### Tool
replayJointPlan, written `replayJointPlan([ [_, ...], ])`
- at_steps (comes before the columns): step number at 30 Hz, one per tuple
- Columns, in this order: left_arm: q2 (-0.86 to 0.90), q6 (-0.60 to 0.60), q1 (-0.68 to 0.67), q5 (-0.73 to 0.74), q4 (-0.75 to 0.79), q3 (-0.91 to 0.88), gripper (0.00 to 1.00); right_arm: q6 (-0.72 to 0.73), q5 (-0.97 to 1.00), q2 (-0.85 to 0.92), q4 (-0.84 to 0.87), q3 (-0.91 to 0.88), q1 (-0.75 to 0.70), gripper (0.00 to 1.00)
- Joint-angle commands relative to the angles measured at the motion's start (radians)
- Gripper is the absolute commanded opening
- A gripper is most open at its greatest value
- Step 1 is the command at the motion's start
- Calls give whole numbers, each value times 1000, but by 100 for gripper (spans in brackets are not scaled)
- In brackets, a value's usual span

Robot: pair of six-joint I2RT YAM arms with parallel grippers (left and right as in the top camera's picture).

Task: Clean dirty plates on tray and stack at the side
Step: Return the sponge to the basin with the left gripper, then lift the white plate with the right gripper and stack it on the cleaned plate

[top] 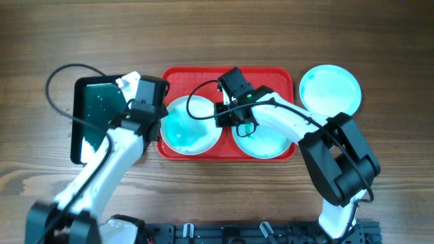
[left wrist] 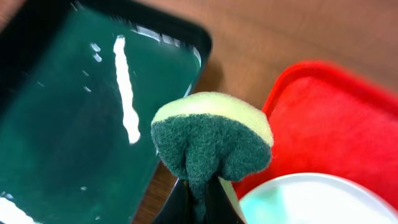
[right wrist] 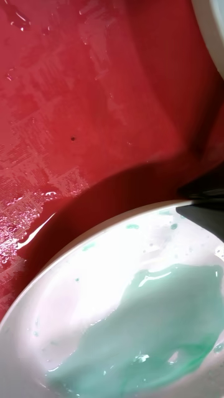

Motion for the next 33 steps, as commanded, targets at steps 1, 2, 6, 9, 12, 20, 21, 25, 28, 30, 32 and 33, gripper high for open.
replayJointPlan([
  [1,-186,11,4,-61,-56,-4,4,-10,6,-19,11,-5,-3,4],
  [2,-222,-6,14,-41,-79,-4,4,-36,-22,-23,25,-5,-3,4],
  [6,-234,-11,168,261,-138,-4,4,-112,-9,-128,29,9,0,4],
  [9,-203,-11,355,382,-191,-4,4,-165,254,-282,-18,30,35,4],
  [12,-188,-11,441,434,-216,-4,4,-295,676,-412,-12,33,132,4],
  [20,-186,-10,447,445,-222,-4,4,-966,1367,-409,319,33,393,4],
  [21,-186,-10,447,445,-222,-4,4,-1041,1395,-407,358,33,403,4],
  [25,-186,-11,447,445,-222,-4,4,-1047,1413,-407,372,33,411,4],
  [28,-186,-10,447,445,-223,-4,4,-944,1412,-407,337,33,410,4],
  [30,-186,-11,447,445,-222,-4,4,-678,1361,-407,211,33,395,4],
  [32,-186,-10,447,446,-223,-4,4,-226,952,-406,-19,33,289,4],
  [33,-186,-11,447,446,-224,-4,4,-81,710,-406,-61,33,190,4],
])
